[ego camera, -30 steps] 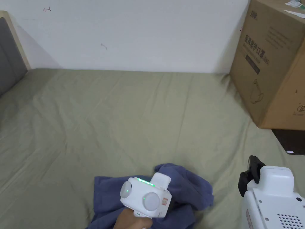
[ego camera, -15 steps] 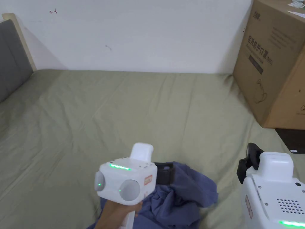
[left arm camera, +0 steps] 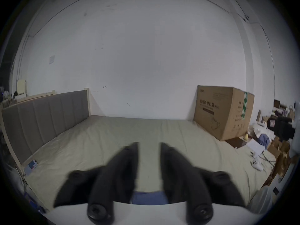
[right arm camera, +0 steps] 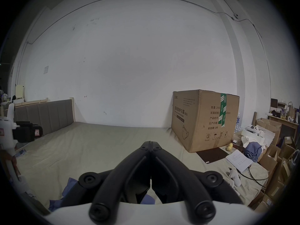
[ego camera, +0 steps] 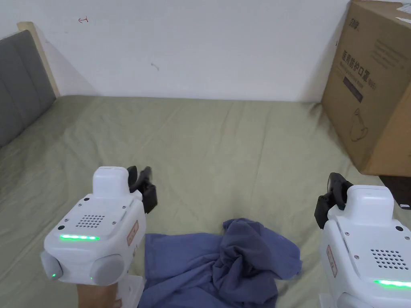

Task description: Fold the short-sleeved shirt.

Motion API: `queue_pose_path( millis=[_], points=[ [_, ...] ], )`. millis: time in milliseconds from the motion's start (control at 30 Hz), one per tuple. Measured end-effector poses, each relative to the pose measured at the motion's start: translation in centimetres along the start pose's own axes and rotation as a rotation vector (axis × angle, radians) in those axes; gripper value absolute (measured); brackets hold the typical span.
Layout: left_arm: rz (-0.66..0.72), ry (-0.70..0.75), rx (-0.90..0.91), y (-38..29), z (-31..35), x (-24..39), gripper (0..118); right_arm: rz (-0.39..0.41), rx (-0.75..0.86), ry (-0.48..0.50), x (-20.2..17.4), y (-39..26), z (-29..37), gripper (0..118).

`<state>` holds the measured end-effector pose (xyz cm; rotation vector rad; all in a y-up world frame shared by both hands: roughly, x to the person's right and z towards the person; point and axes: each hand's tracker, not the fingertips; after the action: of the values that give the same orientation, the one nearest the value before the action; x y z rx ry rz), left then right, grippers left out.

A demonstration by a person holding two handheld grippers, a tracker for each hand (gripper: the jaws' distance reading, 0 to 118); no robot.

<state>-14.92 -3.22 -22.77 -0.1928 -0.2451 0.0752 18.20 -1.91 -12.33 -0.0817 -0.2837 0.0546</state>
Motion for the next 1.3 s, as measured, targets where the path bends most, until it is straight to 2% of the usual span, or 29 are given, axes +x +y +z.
queue_pose_path(
  millis=[33, 300, 467, 733, 767, 833, 867, 900, 933, 1100, 1133, 1167, 1200, 1267, 1300],
  points=[
    [0.005, 0.012, 0.005, -0.1, 0.1, -0.3, 0, 0.002, 0.000, 0.003, -0.1, 0.0, 0.0, 0],
    [-0.005, 0.019, -0.053, -0.5, 0.2, -1.3, 0, 0.007, -0.007, 0.013, -0.5, -0.2, -0.1, 0],
    [0.060, -0.016, -0.363, -3.6, -0.8, -2.4, 0, 0.003, -0.026, 0.015, -0.7, -0.9, -0.3, 0],
    [0.097, 0.004, -0.690, -12.2, 0.0, -3.5, 2, 0.003, -0.073, 0.027, -1.1, -2.6, -0.7, 0],
    [0.101, 0.023, -0.725, -13.1, 0.2, -3.7, 11, 0.003, -0.080, 0.032, -1.2, -2.9, -0.8, 0],
    [0.119, 0.014, -0.796, -14.6, 0.2, -3.8, 65, 0.006, -0.092, 0.038, -1.4, -3.3, -0.9, 0],
    [0.124, 0.016, -0.830, -15.3, 0.1, -3.9, 88, 0.007, -0.097, 0.041, -1.5, -3.5, -0.9, 0],
    [0.126, 0.027, -0.846, -15.6, 0.3, -3.8, 102, 0.008, -0.102, 0.044, -1.6, -3.6, -1.0, 0],
    [0.123, 0.033, -0.849, -16.0, 0.5, -3.7, 103, 0.010, -0.107, 0.047, -1.6, -3.8, -1.0, 0],
    [0.076, 0.084, -0.875, -18.0, 0.1, -3.5, 100, 0.015, -0.128, 0.056, -1.8, -4.5, -1.3, 0],
    [0.072, 0.101, -0.888, -18.5, -0.3, -3.5, 91, 0.016, -0.133, 0.057, -1.9, -4.5, -1.3, 0],
    [0.060, 0.123, -0.907, -18.9, -0.5, -3.4, 73, 0.017, -0.136, 0.057, -1.9, -4.6, -1.4, 0],
    [0.057, 0.104, -0.902, -19.3, -0.7, -3.2, 49, 0.018, -0.139, 0.058, -1.8, -4.7, -1.4, 0],
    [0.043, 0.072, -0.921, -20.0, -1.1, -2.7, 43, 0.022, -0.144, 0.058, -1.8, -4.8, -1.5, 0],
    [-0.008, 0.091, -0.902, -19.9, -0.9, -2.3, 23, 0.024, -0.149, 0.058, -1.7, -4.9, -1.6, 0]
  ],
)
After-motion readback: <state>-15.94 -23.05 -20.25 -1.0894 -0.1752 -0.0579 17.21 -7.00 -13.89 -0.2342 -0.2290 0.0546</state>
